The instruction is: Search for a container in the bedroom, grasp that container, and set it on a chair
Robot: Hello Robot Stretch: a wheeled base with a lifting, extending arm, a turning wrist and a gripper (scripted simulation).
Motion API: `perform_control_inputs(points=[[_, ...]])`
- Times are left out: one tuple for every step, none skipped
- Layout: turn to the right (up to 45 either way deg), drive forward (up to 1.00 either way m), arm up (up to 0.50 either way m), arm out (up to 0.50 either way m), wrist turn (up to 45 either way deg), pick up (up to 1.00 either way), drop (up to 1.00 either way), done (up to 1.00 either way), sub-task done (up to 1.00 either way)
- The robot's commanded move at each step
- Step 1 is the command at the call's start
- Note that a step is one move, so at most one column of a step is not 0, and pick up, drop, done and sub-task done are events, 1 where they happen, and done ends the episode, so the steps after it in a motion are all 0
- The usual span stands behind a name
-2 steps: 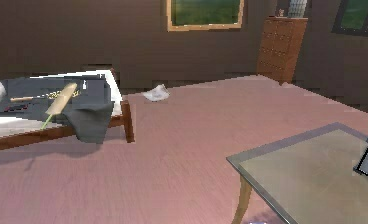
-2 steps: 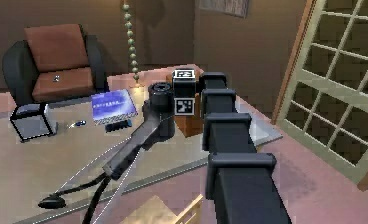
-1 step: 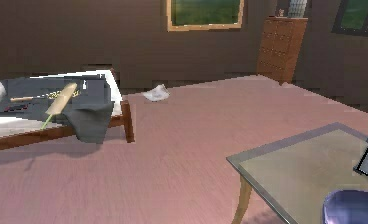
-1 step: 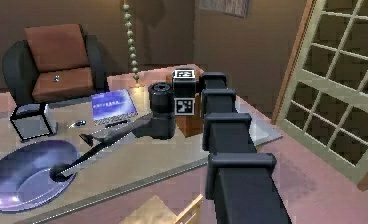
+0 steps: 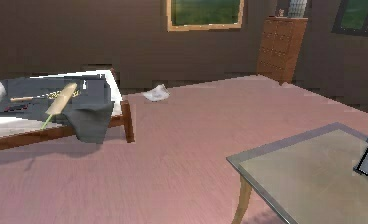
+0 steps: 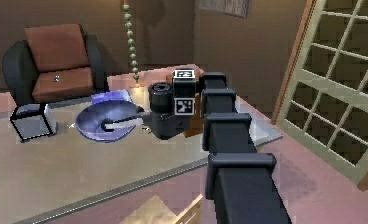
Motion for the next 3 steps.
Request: perform_control_inputs(points=[[0.0, 0.0, -0.4, 0.0, 0.0, 0.0, 0.0, 0.0, 0.0], [0.0, 0.0, -0.5, 0.0, 0.0, 0.0, 0.0, 0.0, 0.0], [0.0, 0.0, 0.0, 0.0, 0.0, 0.0, 1.0, 0.0, 0.0]])
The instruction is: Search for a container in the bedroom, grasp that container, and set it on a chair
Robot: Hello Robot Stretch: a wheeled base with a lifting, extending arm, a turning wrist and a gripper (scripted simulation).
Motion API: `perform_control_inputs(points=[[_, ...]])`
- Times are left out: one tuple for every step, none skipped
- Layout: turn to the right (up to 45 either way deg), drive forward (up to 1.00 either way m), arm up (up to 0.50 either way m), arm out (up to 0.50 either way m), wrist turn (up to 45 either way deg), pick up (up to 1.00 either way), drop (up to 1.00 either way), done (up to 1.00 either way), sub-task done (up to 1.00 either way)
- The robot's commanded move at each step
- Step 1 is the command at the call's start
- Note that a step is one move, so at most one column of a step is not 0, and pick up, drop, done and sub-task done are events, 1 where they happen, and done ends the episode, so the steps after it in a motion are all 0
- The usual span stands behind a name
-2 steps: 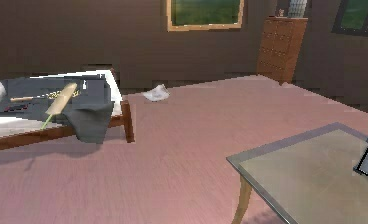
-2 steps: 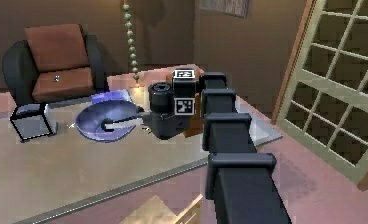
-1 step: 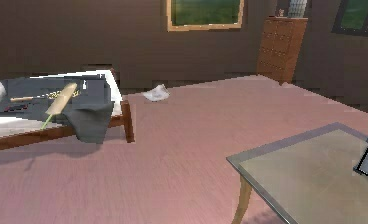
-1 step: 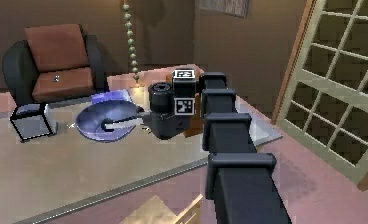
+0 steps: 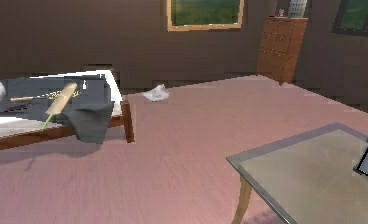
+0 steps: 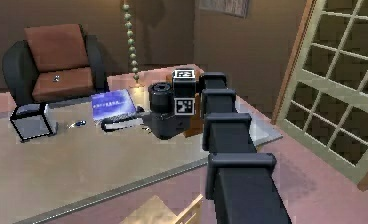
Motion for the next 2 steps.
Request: perform_control_inputs(points=[[0.0, 0.0, 0.0, -0.1, 0.0, 0.0, 0.0, 0.0, 0.0], [0.0, 0.0, 0.0, 0.0, 0.0, 0.0, 0.0, 1.0, 0.0]])
